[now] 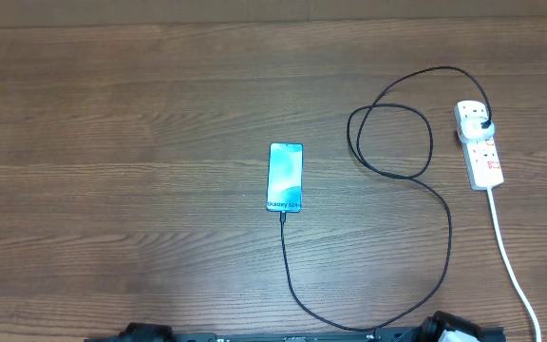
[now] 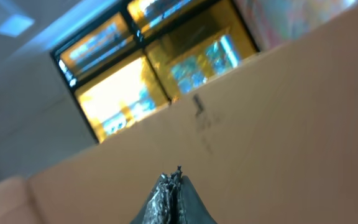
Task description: Plug charger to phone and switch on socket
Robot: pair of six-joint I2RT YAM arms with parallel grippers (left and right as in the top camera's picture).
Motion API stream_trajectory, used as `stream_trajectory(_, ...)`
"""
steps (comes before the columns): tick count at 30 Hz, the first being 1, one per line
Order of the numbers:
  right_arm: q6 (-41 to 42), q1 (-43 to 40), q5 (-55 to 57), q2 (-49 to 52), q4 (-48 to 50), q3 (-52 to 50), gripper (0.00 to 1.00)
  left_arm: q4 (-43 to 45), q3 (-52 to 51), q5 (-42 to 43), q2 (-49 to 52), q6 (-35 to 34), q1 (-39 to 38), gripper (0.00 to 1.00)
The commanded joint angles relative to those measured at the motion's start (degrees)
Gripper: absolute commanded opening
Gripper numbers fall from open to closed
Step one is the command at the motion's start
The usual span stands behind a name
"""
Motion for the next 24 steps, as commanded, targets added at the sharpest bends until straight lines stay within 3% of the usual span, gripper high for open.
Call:
stream_trajectory(1,-3.1,5.4,-0.3,-1.6,-2.9,-1.3,0.04,6.4,-6.4,3.0,-0.6,-2.4,0.3,1.00)
stream_trajectory(8,-3.1,13.1,-0.3,-7.8,-2.4,-7.0,0.04,33.3,-27.5,5.3,-0.6,-2.4,0.3,1.00)
stream_trajectory(13,-3.1,14.1,-0.3,-12.2,0.4,-12.4,0.04,52.6,-45.4,7.8,-0.6,-2.3,0.3,1.00)
stream_trajectory(18,-3.1,14.1,-0.3,-17.2,4.7,-19.2,0.04,66.5,-60.4,7.8,-0.6,-1.5,0.3,0.99)
stream_trajectory(24,-3.0,14.1,-0.4,-22.1,8.8,-24.8,0.04,75.1,-70.2,7.8,-0.6,-0.6,0.3,1.00)
